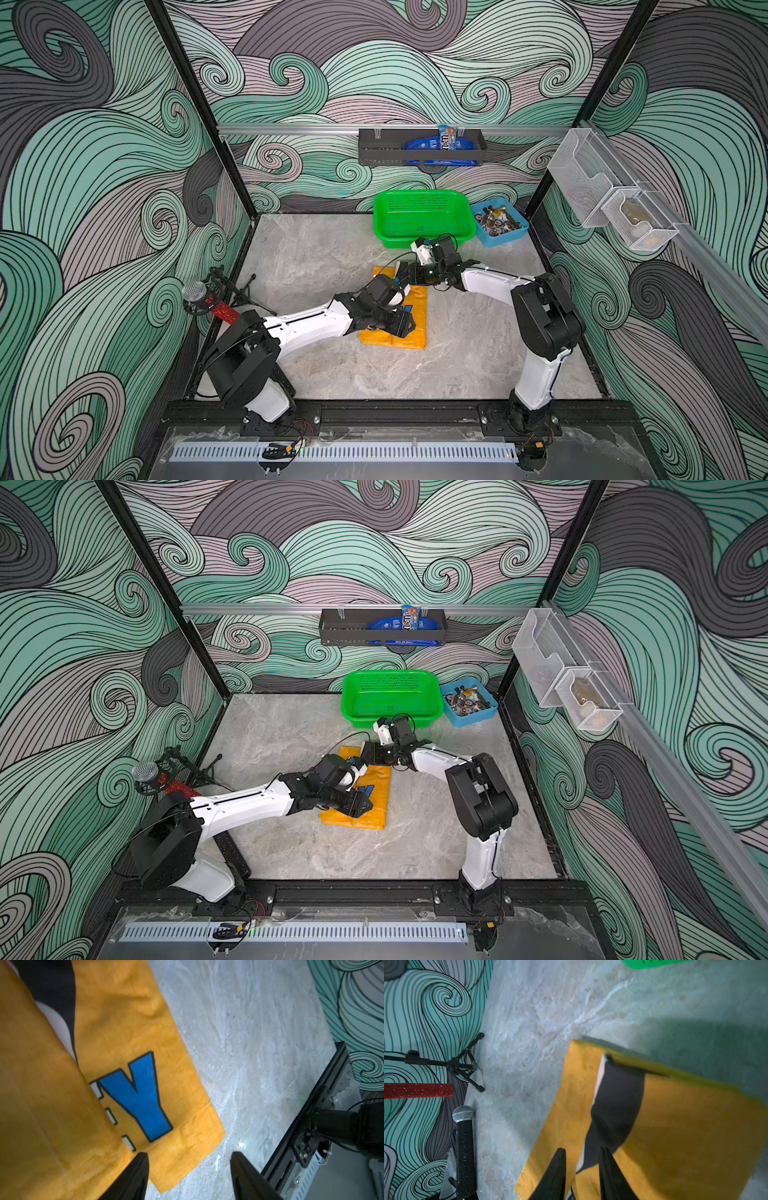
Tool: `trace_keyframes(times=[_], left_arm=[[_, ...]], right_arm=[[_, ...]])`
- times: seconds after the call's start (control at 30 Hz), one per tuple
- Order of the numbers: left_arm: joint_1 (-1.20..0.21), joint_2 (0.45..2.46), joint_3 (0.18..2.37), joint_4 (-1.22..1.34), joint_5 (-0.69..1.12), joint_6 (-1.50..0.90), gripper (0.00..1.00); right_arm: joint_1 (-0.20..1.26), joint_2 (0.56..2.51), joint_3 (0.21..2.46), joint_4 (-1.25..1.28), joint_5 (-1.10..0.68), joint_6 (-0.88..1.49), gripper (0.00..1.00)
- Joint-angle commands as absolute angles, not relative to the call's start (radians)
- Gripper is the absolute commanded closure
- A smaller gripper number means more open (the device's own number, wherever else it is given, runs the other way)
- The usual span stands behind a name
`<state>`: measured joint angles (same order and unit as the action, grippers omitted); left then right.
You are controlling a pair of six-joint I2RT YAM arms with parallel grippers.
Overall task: Roll up the pillowcase
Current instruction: Move the pillowcase to the center of the board, then roll the pillowcase at the center of the board.
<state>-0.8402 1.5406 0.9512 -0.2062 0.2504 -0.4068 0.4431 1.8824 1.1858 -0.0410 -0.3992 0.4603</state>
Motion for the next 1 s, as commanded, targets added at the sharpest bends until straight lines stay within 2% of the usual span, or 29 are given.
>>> trace_keyframes(times=[0.0,0.33,0.6,0.83,0.97], left_arm=[[-0.841,1.543,0.96,-0.163,0.321,-0.365,0.35],[-0.841,1.649,0.88,0.007,0.383,-0.282,0.36],[-0.841,1.7,0.843,0.011,0.399,-0.276,0.37],[-0.841,1.68,0.811,0.014,0.405,-0.281,0.36],[-0.841,1.67,0.836,-0.016,0.405,-0.278,0.36]], right_arm=[[0.44,1.95,1.239,-0.029,-0.413,0.467,0.72],[0.433,2.055,1.27,0.045,-0.309,0.399,0.77],[0.424,2.081,1.245,0.161,-0.276,0.429,0.77],[0.417,1.991,1.215,0.231,-0.282,0.44,0.77],[0.415,2.042,1.23,0.235,-0.282,0.44,0.77]])
